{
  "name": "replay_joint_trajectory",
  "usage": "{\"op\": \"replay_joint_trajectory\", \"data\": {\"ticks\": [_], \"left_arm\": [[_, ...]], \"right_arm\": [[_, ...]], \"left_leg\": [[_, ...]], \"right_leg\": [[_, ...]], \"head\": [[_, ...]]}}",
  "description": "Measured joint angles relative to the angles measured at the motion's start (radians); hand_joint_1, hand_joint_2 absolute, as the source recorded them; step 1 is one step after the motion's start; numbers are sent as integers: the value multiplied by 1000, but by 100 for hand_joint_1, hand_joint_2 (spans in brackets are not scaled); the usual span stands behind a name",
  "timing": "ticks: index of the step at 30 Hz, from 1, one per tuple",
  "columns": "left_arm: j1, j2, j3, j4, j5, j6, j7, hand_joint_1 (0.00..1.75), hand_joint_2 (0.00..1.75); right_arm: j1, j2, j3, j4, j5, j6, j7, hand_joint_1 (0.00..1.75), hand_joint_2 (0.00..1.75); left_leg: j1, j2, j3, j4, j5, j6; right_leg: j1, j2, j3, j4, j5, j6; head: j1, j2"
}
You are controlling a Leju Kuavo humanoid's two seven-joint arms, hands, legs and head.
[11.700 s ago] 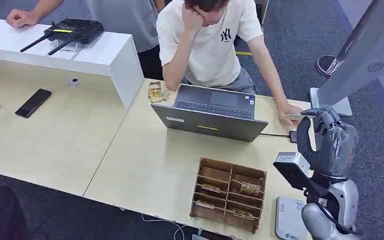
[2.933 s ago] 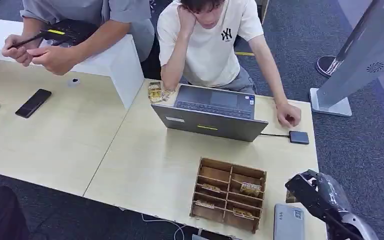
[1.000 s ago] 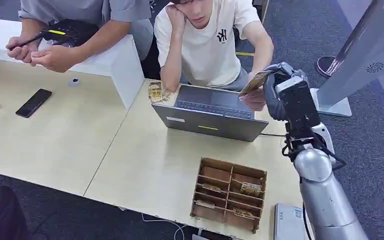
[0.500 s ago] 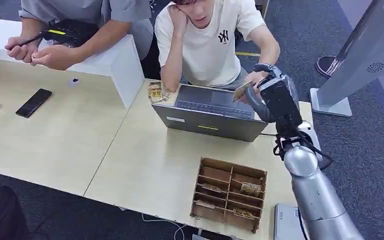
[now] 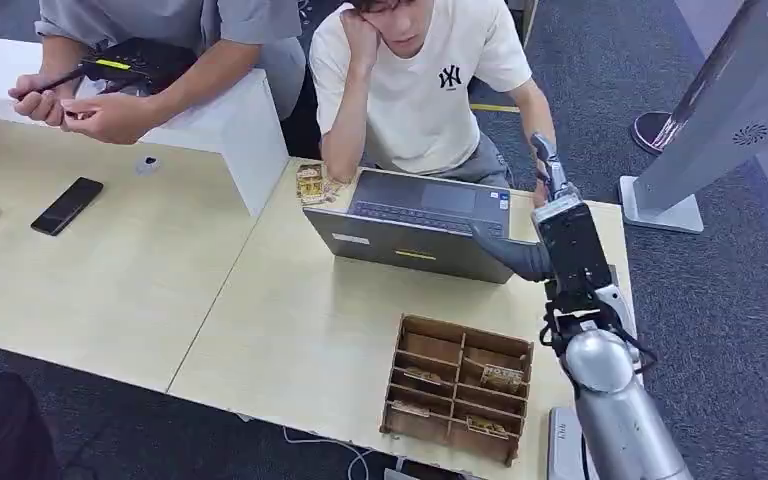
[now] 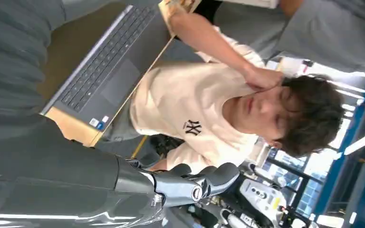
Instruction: Pass the card to the sensor for recognition and then transmit it.
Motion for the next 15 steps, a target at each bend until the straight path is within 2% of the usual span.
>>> {"op": "replay_joint_trajectory", "data": {"ticks": [8,15], "left_arm": [[2,-1,0,0,18,-4,-2,0,0],[3,-3,1,0,39,-5,-6,0,0]], "right_arm": [[103,-1,-21,-146,-96,-8,-35,0,175],[187,-26,-39,-237,-152,4,-35,0,175]], "left_leg": [[0,0,0,0,0,0],[0,0,0,0,0,0]], "right_leg": [[0,0,0,0,0,0],[0,0,0,0,0,0]], "head": [[0,0],[0,0]]}}
